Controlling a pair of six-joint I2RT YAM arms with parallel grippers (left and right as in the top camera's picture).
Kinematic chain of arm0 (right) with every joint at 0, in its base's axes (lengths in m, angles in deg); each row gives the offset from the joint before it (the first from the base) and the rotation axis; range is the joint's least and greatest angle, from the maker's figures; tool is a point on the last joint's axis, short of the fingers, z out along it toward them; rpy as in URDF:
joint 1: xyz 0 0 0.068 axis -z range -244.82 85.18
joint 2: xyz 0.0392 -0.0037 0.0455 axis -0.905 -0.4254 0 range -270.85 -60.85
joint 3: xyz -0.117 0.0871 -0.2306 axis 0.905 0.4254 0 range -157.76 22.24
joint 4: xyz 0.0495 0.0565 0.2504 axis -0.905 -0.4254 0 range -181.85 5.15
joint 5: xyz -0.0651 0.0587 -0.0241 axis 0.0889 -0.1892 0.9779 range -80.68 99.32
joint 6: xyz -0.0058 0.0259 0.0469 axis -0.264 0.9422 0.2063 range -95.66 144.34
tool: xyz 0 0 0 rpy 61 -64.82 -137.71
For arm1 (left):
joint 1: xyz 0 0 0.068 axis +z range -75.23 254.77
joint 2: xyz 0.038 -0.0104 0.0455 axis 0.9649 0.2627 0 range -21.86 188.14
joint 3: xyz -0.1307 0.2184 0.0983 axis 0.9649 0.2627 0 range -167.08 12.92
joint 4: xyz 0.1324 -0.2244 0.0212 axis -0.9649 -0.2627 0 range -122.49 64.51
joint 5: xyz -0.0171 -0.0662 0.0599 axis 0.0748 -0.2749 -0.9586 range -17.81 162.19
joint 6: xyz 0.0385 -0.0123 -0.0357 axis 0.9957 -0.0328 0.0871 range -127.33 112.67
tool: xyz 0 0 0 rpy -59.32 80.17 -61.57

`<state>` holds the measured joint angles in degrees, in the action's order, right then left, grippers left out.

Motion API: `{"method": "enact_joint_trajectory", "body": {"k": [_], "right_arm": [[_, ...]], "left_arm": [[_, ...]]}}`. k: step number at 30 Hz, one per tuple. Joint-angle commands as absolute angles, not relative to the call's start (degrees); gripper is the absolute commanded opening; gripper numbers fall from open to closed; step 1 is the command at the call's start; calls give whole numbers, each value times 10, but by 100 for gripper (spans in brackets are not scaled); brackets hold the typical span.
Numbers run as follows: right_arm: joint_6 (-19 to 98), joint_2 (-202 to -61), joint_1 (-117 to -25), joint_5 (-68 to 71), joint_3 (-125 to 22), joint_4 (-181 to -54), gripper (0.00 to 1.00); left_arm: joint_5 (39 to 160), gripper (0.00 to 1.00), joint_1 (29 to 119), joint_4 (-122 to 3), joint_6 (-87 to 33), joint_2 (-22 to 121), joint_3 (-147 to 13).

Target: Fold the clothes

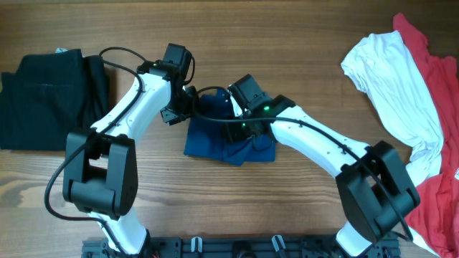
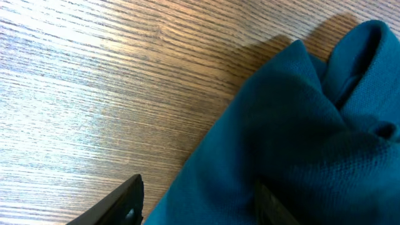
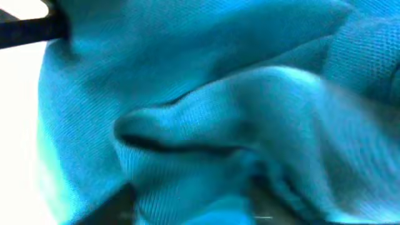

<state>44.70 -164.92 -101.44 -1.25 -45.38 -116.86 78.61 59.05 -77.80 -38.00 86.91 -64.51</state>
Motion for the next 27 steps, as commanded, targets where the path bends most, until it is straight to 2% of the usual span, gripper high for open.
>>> {"method": "enact_joint_trajectory", "body": {"k": [1,4,16,20,27], "right_arm": [[492,-1669,-1016,11,-449,-1176,4],[517,-1665,-1016,21,-449,-1200,4],[608,-1550,-1016,215,-449,-1350,4],[610,-1553,-1015,222,-449,-1380,5],[685,-1571,-1007,280,-447,-1439,6]], "left_arm": [[779,56,592,-778,-374,878,-647],[779,56,592,-778,-373,878,-647],[779,58,592,-777,-373,878,-647],[779,58,592,-777,-373,878,-647],[779,58,592,-790,-374,878,-647]]}}
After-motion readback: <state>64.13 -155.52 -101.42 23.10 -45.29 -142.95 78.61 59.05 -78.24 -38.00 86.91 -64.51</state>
